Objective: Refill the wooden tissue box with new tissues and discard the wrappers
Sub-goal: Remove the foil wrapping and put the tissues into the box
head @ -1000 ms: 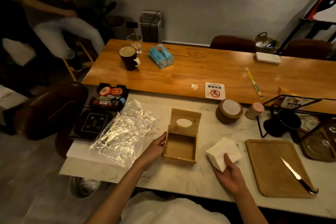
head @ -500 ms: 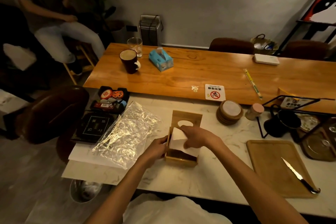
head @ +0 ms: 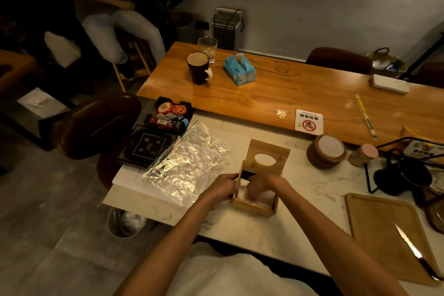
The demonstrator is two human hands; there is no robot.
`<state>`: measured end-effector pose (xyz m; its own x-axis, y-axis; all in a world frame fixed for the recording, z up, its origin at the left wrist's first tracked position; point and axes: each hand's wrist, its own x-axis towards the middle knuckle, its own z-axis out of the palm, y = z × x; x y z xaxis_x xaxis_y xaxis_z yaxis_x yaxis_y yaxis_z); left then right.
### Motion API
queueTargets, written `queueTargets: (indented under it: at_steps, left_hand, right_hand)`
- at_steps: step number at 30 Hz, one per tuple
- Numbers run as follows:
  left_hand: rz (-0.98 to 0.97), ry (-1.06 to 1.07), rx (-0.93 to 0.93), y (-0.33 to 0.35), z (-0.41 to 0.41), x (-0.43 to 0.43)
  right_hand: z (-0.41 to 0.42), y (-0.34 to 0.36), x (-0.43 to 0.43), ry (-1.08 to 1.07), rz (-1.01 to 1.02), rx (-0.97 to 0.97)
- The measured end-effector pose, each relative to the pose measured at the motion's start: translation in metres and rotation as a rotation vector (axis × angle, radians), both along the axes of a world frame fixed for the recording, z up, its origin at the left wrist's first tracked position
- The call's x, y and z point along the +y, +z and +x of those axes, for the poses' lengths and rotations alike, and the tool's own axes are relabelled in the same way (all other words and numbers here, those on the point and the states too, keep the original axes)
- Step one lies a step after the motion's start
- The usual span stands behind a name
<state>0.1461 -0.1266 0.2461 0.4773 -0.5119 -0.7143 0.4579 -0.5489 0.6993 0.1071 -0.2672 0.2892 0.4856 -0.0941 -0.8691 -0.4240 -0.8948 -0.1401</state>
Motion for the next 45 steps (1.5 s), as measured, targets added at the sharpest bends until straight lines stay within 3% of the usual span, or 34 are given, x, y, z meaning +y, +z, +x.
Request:
queueTargets:
  at_steps: [6, 10, 24, 34, 39, 45]
  left_hand:
    - [-0.032, 0.011, -0.003, 0.001, -0.004, 0.000]
    - [-0.037, 0.036, -0.019, -0.001, -0.007, -0.001]
    - [-0.074, 0.037, -0.040, -0.002, -0.009, 0.000]
    - [-0.045, 0.052, -0.056, -0.004, -0.008, 0.000]
    - [-0.058, 0.078, -0.031, -0.004, -0.007, 0.003]
    - [-0.048, 0.072, -0.034, 0.001, -0.006, 0.005]
  right_hand:
    - [-0.006, -0.025, -0.003, -0.155, -0.037, -0.202]
    - [-0.011, -0.011, -0.009, -0.061, -0.054, -0.194]
    - [-0.023, -0.025, 0.004, -0.259, 0.045, -0.417]
    - [-0.040, -0.026, 0.004, -0.153, -0.152, -0.608]
    - [-0.057, -0.032, 0.007, -0.104, -0.034, -0.715]
    - [-0.055, -0.037, 0.011, -0.092, -0.078, -0.712]
